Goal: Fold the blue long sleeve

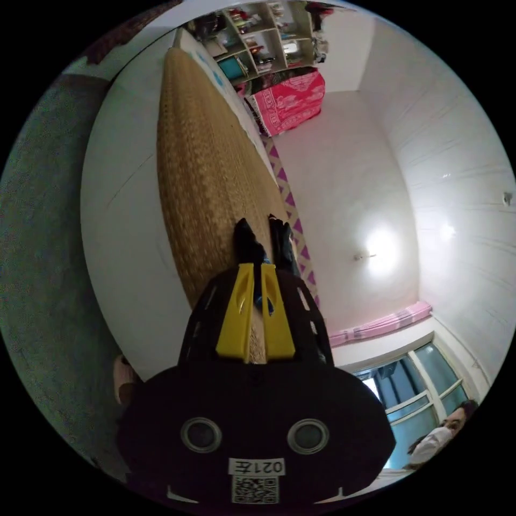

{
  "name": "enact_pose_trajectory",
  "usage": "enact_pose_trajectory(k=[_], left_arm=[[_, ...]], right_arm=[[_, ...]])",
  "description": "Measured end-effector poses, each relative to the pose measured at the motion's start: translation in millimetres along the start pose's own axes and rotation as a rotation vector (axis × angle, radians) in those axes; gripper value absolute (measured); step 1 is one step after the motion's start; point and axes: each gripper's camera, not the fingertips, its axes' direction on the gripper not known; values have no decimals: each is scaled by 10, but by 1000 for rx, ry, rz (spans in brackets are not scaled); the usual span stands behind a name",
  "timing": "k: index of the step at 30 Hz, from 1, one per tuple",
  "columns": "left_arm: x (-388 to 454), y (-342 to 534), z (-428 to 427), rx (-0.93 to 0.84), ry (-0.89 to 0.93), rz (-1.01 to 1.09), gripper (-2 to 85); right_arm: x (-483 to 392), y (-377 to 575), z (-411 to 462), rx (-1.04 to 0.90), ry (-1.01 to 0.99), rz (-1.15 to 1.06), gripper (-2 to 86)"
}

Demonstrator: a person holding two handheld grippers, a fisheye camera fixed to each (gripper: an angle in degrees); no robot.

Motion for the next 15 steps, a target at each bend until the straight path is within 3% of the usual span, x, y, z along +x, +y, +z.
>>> enact_pose_trajectory(k=[6, 11, 15], left_arm=[[-10, 80, 161, -24, 54, 52, 77], [74, 174, 462, -71, -74, 57, 4], [281, 374, 543, -23, -30, 95, -8]], right_arm=[[11, 35, -22, -8, -34, -1, 88], [17, 119, -70, -18, -33, -9, 87], [78, 203, -166, -17, -25, -7, 85]])
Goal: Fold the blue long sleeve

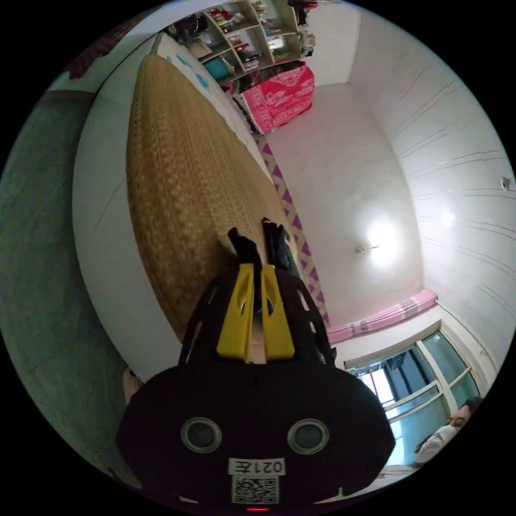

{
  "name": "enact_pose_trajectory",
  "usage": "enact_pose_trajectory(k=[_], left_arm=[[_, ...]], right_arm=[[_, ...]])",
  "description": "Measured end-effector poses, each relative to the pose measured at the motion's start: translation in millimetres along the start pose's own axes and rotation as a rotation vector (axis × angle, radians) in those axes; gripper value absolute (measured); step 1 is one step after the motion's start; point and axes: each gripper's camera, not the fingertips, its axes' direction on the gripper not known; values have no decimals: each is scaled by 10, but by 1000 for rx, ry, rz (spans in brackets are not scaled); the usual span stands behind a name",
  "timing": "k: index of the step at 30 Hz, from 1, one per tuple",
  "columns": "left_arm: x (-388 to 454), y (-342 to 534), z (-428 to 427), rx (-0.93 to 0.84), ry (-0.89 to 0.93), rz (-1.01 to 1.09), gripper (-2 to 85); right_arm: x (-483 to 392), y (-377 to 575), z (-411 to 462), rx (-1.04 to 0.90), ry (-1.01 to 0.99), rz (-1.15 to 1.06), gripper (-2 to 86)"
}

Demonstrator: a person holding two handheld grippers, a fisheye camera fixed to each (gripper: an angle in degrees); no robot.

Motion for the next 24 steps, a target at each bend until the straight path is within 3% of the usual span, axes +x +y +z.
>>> enact_pose_trajectory(k=[5, 11, 13, 18, 24], left_arm=[[955, 227, 236, -2, 57, 188, -9], [2854, 1222, 1000, -116, 120, 584, -9], [3568, 1900, 1505, -208, 125, 762, -9], [4441, 3601, 2774, -426, 150, 1024, -9], [4306, 5967, 4600, -782, 58, 1124, -10]], right_arm=[[240, 155, -245, 36, -17, 34, 82], [517, 400, -483, 80, -49, 46, 82], [622, 485, -552, 90, -58, 55, 83], [953, 736, -776, 130, -112, 107, 83], [1266, 1053, -1030, 163, -108, 151, 83]])
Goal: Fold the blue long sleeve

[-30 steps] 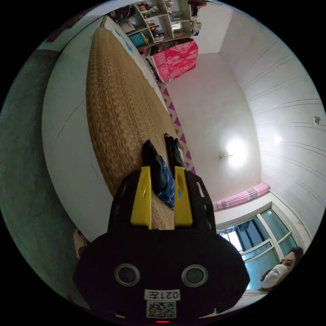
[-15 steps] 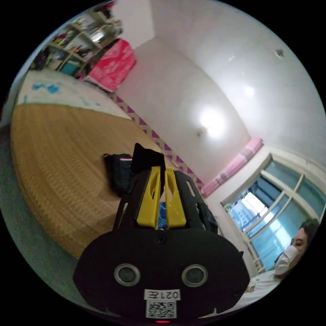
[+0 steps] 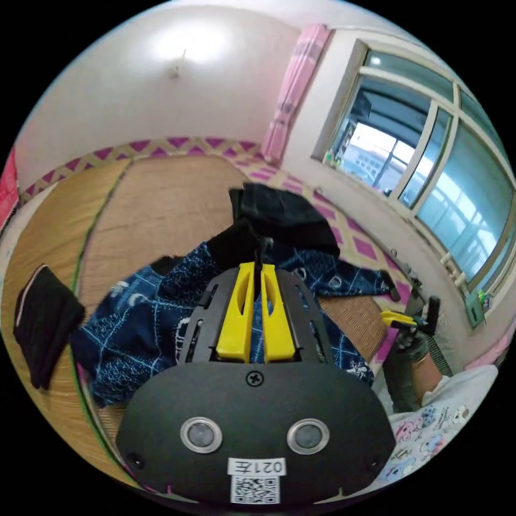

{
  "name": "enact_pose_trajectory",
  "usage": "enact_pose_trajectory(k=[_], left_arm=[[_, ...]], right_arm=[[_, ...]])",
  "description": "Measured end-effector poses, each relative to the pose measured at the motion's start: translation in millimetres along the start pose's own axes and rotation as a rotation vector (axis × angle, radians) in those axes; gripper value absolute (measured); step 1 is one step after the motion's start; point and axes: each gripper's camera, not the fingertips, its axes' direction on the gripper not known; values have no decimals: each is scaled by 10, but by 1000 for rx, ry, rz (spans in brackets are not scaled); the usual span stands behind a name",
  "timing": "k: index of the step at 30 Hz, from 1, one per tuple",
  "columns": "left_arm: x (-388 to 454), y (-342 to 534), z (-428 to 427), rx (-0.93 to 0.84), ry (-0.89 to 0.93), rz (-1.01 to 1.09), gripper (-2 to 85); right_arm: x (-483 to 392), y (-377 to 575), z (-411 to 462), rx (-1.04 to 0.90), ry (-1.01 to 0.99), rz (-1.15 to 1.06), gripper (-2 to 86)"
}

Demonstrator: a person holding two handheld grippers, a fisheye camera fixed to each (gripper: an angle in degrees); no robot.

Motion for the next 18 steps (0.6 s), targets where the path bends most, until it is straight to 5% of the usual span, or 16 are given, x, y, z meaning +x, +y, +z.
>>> enact_pose_trajectory(k=[4, 10, 18], left_arm=[[379, 60, 1116, -102, -24, 22, -10], [800, -10, 1626, -18, 27, 78, -8], [823, 257, 2858, -197, 141, 53, 56]], right_arm=[[252, 162, -182, 6, 4, 55, 83], [545, 276, -443, 44, 35, 117, 82], [716, 133, -523, 65, 24, 145, 91]])
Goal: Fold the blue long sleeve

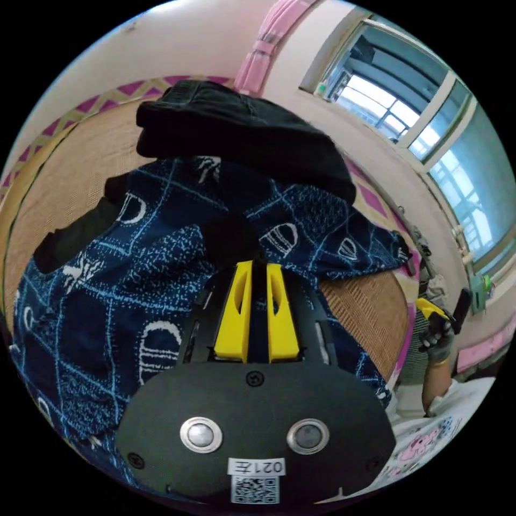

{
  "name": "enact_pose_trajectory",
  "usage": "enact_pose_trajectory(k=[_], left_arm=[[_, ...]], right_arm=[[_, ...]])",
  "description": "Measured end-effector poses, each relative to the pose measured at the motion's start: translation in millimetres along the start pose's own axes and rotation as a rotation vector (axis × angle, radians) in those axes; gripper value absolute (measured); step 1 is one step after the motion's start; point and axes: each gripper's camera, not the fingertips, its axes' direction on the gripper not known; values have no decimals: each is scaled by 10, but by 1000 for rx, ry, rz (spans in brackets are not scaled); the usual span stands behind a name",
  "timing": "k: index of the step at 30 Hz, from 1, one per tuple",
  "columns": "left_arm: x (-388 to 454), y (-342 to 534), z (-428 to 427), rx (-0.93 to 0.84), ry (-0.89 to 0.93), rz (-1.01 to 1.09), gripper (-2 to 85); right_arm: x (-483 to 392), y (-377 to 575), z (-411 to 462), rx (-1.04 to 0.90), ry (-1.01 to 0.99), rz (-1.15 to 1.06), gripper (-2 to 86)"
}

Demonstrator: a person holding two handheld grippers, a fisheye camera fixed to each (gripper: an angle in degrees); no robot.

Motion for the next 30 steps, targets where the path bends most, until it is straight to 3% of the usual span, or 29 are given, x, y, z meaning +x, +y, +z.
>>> enact_pose_trajectory(k=[6, 14, 26, 30], left_arm=[[114, 252, -114, 83, 156, 198, 82], [139, 796, -421, 129, 157, 249, 31], [-397, 1531, -889, 174, 198, 108, -9], [-601, 1760, -1167, 213, 200, 73, -10]], right_arm=[[320, -172, -236, 93, 121, 143, 111], [1178, -358, -351, 239, 79, 608, 130], [1186, -533, 222, 436, 88, 851, 71], [903, -713, 322, 458, 181, 786, 31]])
